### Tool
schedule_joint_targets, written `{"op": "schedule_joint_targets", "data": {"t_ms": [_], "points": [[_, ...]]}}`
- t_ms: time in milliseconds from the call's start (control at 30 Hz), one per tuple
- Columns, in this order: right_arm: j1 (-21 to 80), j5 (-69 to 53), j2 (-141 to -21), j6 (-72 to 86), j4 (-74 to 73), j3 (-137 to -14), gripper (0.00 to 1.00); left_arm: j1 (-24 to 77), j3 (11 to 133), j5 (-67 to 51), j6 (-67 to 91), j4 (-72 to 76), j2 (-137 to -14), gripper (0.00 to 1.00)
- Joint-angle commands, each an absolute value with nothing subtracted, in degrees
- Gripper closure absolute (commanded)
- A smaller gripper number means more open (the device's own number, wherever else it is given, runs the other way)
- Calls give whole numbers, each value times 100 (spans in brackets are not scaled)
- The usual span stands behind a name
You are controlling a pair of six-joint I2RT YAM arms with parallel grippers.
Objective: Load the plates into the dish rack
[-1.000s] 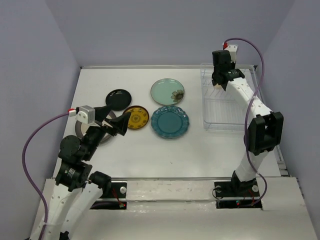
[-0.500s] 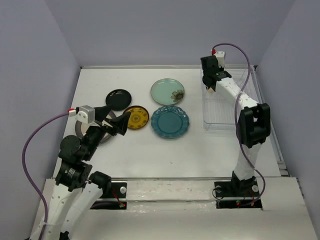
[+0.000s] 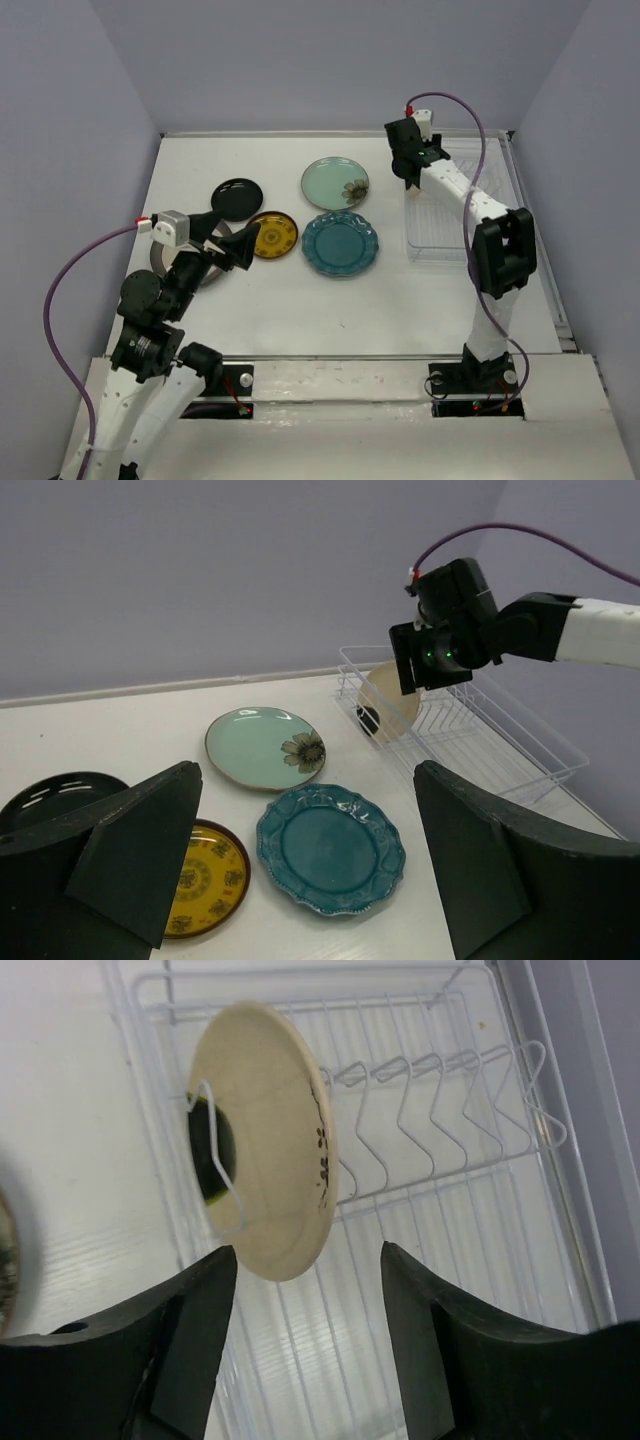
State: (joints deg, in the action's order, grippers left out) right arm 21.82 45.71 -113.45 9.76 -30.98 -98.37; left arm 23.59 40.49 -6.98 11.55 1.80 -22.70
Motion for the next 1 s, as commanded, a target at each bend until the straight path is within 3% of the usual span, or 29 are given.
{"op": "schedule_joint_targets", "data": {"t_ms": [0,100,200,233,267,433,500,633,733,967], "points": [[2415,3675,-10215,1309,-2718,-9625,33,2391,4140,-423,1151,282,-2329,1],[2811,2824,-9538,1336,-2181,-9090,34,2382,4157,95,1248,185,-2355,1],[3382,1515,-9325,1792,-1505,-8465,66,2382,4192,910,1485,36,-2426,1],[3654,946,-9447,1976,-1094,-8255,88,2382,4210,1253,1616,9,-2452,1],[3787,714,-9448,2047,-925,-8218,93,2382,4210,1387,1687,9,-2461,1],[4263,-508,-10747,1733,-685,-8954,92,2382,4192,2056,1960,-122,-2461,1],[4315,-1088,-11301,1662,-860,-9455,66,2382,4192,2048,1942,-123,-2470,1],[4315,-1494,-12169,1442,-1386,-10360,41,2382,4192,1733,1881,-97,-2540,1],[4315,-1363,-12811,1380,-1853,-11055,40,2373,4201,1548,1855,-79,-2593,1],[4315,-617,-13368,1397,-2012,-11426,40,2382,4210,1407,1811,-79,-2637,1]]}}
